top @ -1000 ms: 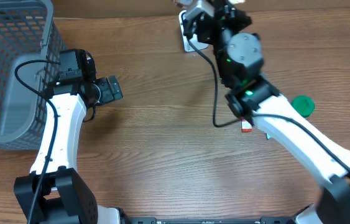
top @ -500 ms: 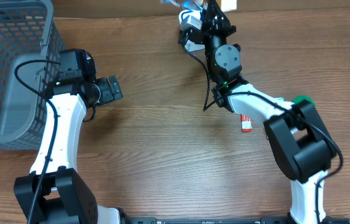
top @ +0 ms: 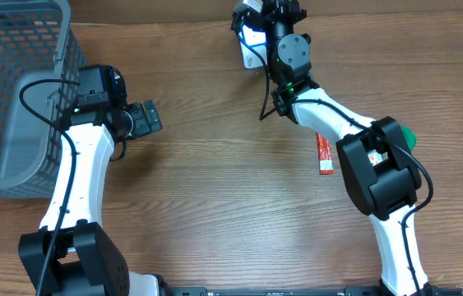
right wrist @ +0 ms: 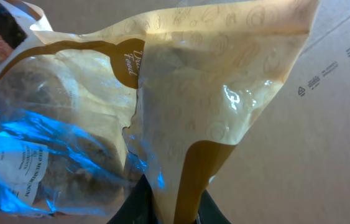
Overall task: Scan the item barcode
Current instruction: 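Hold the snack bag against the white scanner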
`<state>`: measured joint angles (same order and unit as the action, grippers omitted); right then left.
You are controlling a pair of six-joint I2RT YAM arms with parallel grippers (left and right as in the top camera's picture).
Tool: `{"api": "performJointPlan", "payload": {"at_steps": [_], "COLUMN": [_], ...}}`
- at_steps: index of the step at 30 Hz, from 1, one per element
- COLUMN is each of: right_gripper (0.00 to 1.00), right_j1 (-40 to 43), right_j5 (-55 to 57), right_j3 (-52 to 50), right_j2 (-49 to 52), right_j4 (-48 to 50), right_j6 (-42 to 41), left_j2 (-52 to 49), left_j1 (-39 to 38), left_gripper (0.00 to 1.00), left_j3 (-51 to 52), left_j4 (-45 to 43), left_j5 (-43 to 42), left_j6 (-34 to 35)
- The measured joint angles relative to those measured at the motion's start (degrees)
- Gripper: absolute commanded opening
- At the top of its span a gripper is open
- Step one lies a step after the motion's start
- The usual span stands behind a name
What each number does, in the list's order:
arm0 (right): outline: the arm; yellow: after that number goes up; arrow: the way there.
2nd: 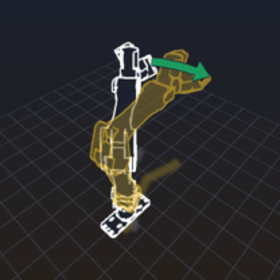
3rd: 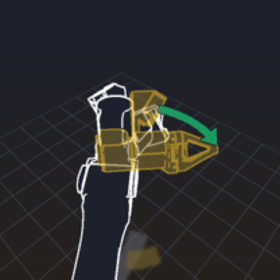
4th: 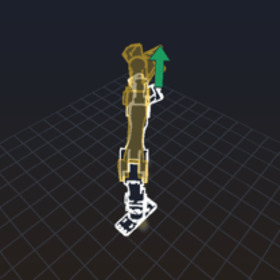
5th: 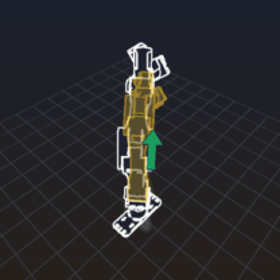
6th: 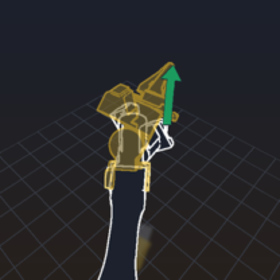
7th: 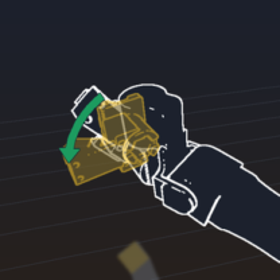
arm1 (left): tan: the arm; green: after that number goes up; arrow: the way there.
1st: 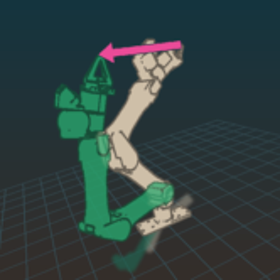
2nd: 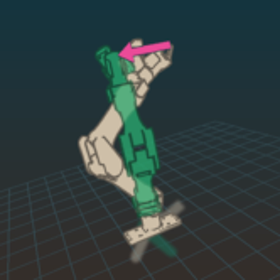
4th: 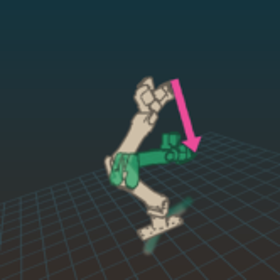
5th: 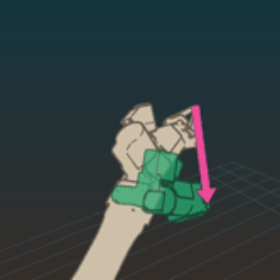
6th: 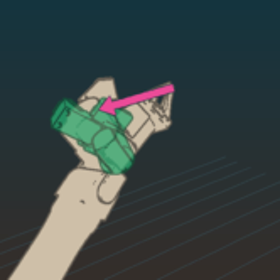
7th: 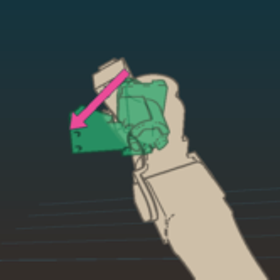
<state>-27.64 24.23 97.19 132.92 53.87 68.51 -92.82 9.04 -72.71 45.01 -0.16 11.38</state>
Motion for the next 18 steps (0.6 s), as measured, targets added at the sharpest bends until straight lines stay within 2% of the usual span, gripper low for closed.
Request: {"api": "performJointPlan", "payload": {"at_steps": [10, 18], "right_gripper": [0.04, 0.04], "right_j1": [0.09, 0.5], "right_j5": [-0.02, 0.02], "right_j3": [0.02, 0.33], "right_j2": [5.88, 6.54], "right_j4": [-0.2, -0.74], "right_j6": [0.02, 0.0], "left_j2": [0.0, 0.0], "left_j1": [0.0, 0.0], "left_gripper": [1.0, 1.0], "left_j3": [0.0, 0.0], "left_j4": [0.0, 0.0], "left_j5": [0.0, 0.0], "left_j6": [0.0, 0.0]}}
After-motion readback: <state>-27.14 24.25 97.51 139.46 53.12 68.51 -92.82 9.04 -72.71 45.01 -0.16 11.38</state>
